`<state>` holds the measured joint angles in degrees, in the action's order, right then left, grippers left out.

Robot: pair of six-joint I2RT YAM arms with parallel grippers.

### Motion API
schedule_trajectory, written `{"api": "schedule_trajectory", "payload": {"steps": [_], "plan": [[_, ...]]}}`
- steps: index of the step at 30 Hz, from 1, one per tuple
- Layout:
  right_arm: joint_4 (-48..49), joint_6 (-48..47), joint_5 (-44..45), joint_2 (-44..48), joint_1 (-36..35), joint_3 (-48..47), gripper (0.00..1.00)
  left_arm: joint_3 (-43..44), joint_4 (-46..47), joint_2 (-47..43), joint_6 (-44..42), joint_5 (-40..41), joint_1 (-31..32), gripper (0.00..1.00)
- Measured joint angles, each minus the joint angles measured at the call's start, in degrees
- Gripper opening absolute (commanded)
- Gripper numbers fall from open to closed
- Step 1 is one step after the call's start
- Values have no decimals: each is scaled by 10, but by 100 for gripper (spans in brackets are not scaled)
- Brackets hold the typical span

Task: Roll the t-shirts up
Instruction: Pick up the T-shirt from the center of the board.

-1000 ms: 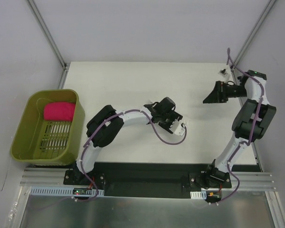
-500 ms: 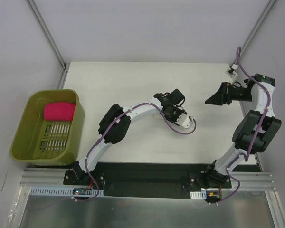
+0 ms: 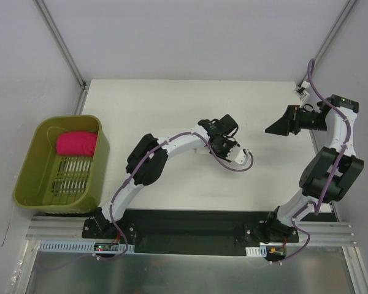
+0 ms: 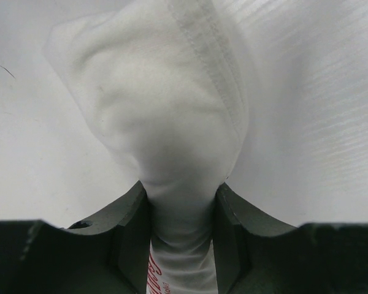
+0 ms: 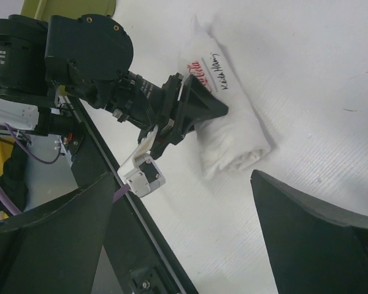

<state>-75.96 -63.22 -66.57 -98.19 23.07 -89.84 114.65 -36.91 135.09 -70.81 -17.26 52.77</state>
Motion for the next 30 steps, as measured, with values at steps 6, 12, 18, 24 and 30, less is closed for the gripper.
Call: {"api": "schedule_trajectory", "payload": {"steps": [6, 12, 18, 24, 30], "plan": [[1, 7, 26, 47, 2, -12, 96, -59, -54, -61, 25, -3, -12, 0], [-1, 36, 36, 85, 3, -21, 96, -120, -123, -116, 40, -1, -35, 0], [0, 62, 47, 93, 3, -18, 96, -153, -145, -158, 42, 11, -47, 0], [-1, 71, 51, 108, 3, 1, 96, -165, -159, -258, 34, 13, -89, 0], [-1, 73, 58, 108, 3, 18, 96, -212, -159, -440, -5, 8, -178, 0]]}}
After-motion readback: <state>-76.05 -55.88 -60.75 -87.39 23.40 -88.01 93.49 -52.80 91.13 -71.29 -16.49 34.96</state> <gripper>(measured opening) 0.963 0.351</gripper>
